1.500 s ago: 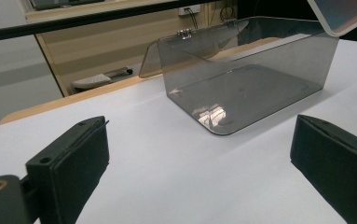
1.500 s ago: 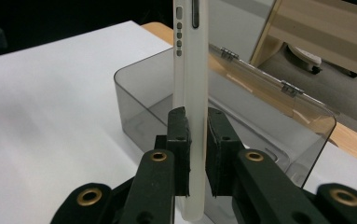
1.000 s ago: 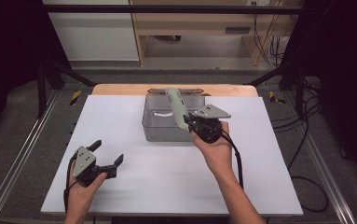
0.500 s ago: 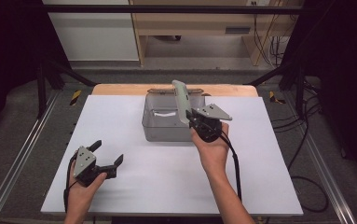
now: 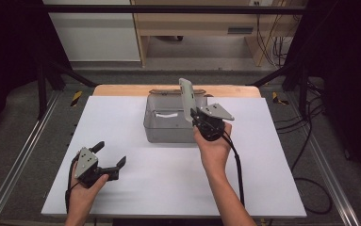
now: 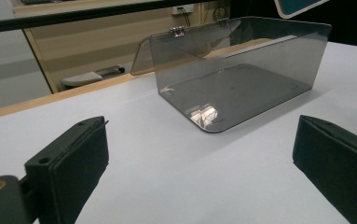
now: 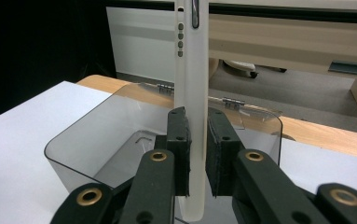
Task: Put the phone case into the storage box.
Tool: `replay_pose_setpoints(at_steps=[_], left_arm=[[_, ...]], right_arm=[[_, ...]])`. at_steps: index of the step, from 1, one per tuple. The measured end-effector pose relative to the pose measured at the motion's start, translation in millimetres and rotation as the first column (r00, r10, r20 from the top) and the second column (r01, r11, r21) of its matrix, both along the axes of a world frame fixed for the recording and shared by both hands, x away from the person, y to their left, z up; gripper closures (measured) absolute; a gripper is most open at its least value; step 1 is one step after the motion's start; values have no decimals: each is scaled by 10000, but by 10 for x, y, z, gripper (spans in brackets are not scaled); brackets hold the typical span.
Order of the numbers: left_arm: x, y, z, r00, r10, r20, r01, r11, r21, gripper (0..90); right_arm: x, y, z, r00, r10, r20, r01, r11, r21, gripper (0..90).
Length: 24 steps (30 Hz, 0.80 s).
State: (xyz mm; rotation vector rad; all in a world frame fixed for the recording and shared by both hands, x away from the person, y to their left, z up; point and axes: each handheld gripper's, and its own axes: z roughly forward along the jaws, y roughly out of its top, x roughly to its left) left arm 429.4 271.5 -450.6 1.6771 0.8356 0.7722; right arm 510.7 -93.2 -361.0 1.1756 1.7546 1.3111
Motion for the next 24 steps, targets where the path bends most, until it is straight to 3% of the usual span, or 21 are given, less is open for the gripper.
replay_pose_setpoints(at_steps=[8, 13, 24], left_arm=[[5, 19, 0, 9999, -96, -54, 94, 9994, -329, 36], [4, 17, -6, 10000, -46, -57, 44, 9996, -276, 36], [6, 20, -7, 10000, -56, -60, 54, 9996, -294, 37]], right_arm=[[69, -42, -14, 9999, -28, -107, 29, 9999, 159, 814], [104, -64, -26, 9998, 45, -216, -40, 9997, 236, 814], [197, -101, -52, 9983, -360, -466, 377, 9987, 353, 814]])
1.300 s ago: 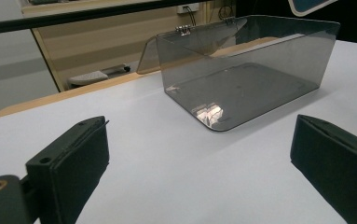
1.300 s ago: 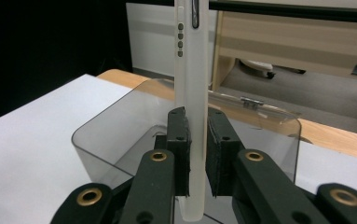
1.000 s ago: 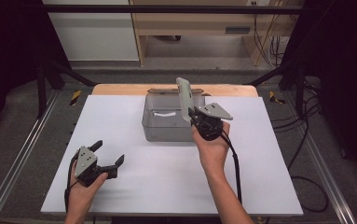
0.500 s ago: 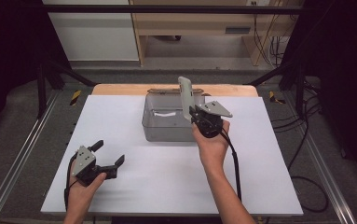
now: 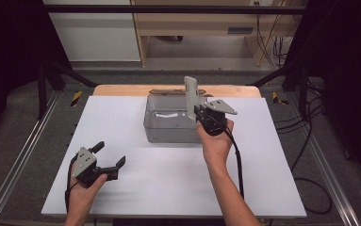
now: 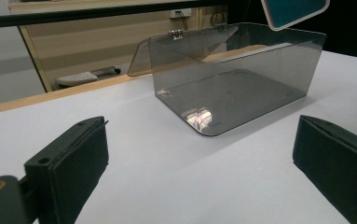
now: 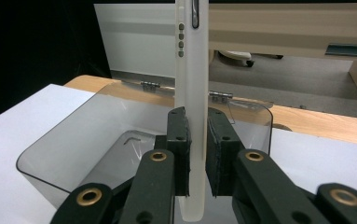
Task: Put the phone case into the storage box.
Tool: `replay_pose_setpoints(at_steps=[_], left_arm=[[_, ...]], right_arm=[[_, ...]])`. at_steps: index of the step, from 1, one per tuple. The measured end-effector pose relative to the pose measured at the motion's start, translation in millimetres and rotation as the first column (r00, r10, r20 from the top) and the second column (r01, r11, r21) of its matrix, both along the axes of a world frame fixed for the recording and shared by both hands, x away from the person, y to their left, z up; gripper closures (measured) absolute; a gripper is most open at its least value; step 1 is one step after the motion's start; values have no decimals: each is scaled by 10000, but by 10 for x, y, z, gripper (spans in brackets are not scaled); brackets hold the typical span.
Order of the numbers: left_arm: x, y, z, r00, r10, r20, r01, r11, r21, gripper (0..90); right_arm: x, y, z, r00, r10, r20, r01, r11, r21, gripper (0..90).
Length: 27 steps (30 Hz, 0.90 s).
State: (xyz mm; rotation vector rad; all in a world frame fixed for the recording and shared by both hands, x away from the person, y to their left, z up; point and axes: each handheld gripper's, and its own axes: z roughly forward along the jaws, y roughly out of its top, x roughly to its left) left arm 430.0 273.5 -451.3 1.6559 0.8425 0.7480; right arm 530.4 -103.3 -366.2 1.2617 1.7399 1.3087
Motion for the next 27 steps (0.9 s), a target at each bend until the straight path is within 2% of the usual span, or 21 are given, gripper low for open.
replay_pose_setpoints(at_steps=[10, 27], left_arm=[[8, 21, -2, 10000, 48, -19, -48, 10000, -74, 37], [12, 32, -4, 10000, 66, -61, -66, 9999, -96, 37]], right_arm=[[52, -29, -19, 9993, -367, -88, 365, 9991, -208, 814], [126, -107, -20, 9970, -710, -319, 706, 9974, -139, 814]])
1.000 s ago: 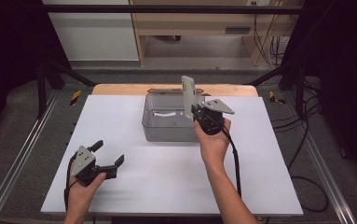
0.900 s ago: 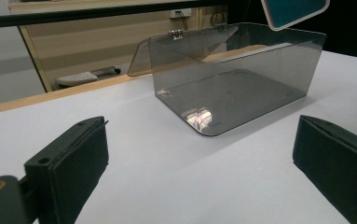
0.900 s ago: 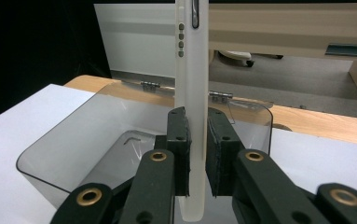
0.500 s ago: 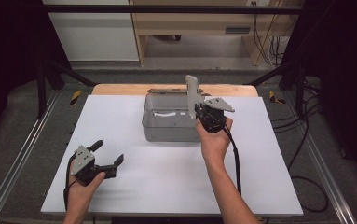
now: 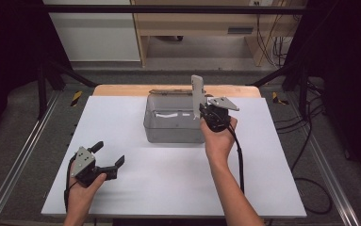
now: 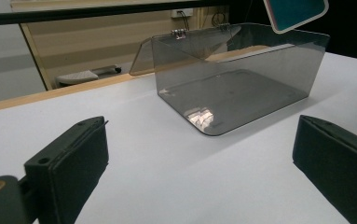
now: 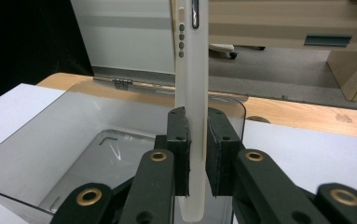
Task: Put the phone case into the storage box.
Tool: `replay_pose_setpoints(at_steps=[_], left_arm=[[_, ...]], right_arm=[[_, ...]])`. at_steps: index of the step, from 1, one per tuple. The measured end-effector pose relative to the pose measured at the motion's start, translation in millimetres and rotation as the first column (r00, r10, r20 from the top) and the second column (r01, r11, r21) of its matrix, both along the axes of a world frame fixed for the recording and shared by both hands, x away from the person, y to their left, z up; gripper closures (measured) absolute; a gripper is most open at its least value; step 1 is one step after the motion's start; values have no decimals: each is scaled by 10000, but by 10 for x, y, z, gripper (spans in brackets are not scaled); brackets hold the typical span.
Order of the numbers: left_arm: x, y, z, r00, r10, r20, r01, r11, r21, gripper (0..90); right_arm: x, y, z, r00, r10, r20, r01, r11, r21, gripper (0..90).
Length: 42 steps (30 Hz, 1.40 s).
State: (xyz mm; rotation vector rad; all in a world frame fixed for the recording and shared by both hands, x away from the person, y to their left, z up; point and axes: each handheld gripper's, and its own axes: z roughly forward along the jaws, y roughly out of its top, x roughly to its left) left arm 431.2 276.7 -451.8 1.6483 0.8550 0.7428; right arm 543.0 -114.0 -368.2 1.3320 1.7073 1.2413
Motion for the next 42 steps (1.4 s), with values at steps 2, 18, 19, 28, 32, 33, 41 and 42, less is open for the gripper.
replay_pose_setpoints(at_steps=[2, 18, 19, 28, 32, 33, 41, 42], left_arm=[[0, -3, 0, 10000, -14, 8, 14, 10000, 14, 37], [-3, -14, 1, 10000, -48, 14, 47, 10000, 54, 38], [-4, -17, 1, 10000, -55, 20, 55, 10000, 68, 38], [-7, -24, 2, 10000, -86, 24, 86, 9999, 100, 38], [-5, -24, 0, 10000, -82, 22, 82, 9999, 99, 39], [-4, -23, 1, 10000, -80, 25, 80, 9999, 101, 38], [-4, -29, 0, 9999, -106, 28, 105, 9998, 148, 38], [-4, -31, 0, 9999, -113, 29, 112, 9998, 150, 38]], right_arm=[[6, -13, 3, 10000, -37, -26, 37, 10000, 31, 814], [12, -45, 12, 9993, -248, -283, 252, 9996, 148, 814], [9, -53, 10, 9991, -279, -304, 284, 9995, 150, 814], [0, -68, -16, 9973, -540, -499, 545, 9985, 82, 814], [12, -68, -38, 9964, -634, -558, 632, 9980, -60, 814], [18, -69, -48, 9964, -647, -553, 642, 9979, -98, 814], [47, -73, -105, 9938, -878, -675, 849, 9954, -455, 814], [49, -72, -110, 9935, -901, -694, 867, 9949, -508, 814]])
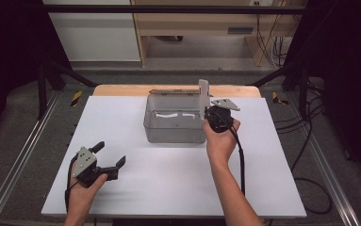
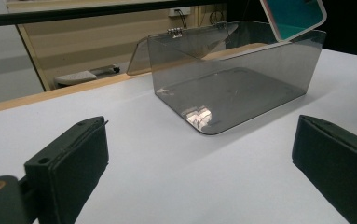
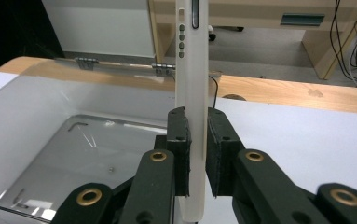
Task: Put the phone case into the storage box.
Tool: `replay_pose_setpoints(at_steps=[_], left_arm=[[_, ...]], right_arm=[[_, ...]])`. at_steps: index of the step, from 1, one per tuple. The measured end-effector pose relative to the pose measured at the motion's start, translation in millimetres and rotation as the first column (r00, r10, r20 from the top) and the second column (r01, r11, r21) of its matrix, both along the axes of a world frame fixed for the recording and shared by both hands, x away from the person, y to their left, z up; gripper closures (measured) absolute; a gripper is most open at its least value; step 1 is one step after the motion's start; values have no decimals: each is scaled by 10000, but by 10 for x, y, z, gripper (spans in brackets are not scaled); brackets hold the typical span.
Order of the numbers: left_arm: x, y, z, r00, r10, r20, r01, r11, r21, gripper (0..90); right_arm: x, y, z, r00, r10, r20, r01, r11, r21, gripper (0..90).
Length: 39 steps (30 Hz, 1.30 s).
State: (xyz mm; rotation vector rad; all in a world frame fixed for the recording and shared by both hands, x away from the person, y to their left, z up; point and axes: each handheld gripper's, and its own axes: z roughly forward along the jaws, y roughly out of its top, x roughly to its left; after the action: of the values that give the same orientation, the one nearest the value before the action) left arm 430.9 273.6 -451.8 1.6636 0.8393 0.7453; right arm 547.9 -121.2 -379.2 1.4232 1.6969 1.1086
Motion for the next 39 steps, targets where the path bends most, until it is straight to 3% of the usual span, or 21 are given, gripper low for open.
replay_pose_setpoints(at_steps=[14, 39], left_arm=[[3, 1, 1, 10000, 0, 2, 0, 10000, 29, 39], [9, 1, -1, 10000, -31, -11, 31, 10000, 63, 40]], right_arm=[[41, 56, -84, 9998, -3, -191, -3, 9996, -296, 813], [72, 134, -236, 9970, 238, -734, -254, 9994, -219, 813]])
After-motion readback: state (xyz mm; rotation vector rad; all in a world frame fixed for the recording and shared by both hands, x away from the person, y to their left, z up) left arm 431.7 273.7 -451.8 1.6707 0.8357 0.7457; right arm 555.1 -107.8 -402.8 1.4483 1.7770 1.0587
